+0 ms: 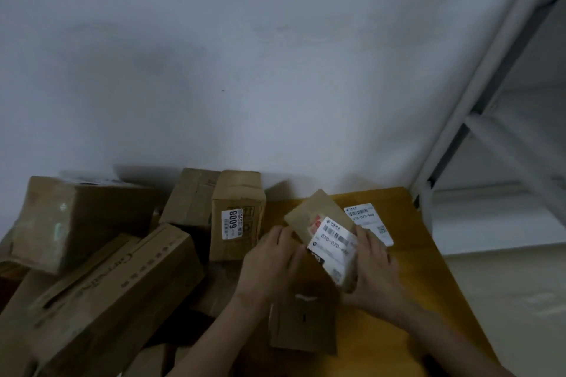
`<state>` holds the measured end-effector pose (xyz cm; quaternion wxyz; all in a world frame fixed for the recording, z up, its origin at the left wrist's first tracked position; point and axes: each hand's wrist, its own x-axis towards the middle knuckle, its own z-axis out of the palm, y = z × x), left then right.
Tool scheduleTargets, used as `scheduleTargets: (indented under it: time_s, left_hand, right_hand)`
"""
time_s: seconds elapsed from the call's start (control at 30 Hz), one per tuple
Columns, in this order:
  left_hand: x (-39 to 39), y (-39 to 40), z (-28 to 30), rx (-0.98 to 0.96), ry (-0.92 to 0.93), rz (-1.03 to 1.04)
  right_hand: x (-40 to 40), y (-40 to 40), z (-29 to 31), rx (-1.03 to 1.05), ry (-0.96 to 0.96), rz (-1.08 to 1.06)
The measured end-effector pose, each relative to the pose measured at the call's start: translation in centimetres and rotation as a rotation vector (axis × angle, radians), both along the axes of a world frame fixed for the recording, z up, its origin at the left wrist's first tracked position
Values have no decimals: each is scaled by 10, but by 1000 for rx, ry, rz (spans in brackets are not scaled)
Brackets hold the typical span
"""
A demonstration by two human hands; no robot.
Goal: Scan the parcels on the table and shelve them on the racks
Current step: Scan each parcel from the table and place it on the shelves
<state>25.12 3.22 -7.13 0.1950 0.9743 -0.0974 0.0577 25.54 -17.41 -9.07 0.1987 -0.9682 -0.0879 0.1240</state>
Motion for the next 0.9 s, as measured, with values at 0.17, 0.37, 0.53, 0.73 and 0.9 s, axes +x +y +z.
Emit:
scheduleTargets:
  time_s: [0.17, 0.37, 0.53, 0.73, 0.9]
  left_hand:
    - [-20, -23, 33, 66, -24, -100]
    - [-56, -57, 34, -446, 514, -199]
    - [-91, -81, 39, -794, 830, -99]
    - [-121, -98, 34, -854, 764, 4]
    - [-145, -102, 24, -908, 546, 101]
  right_hand:
    - [-56, -80, 52, -161, -48, 271]
    - [-96, -124, 84, -216, -22, 443]
    - [-123, -142, 101, -135, 40, 467]
    - [-135, -170, 79, 15, 99, 365]
    - [-140, -192, 5, 546, 38, -408]
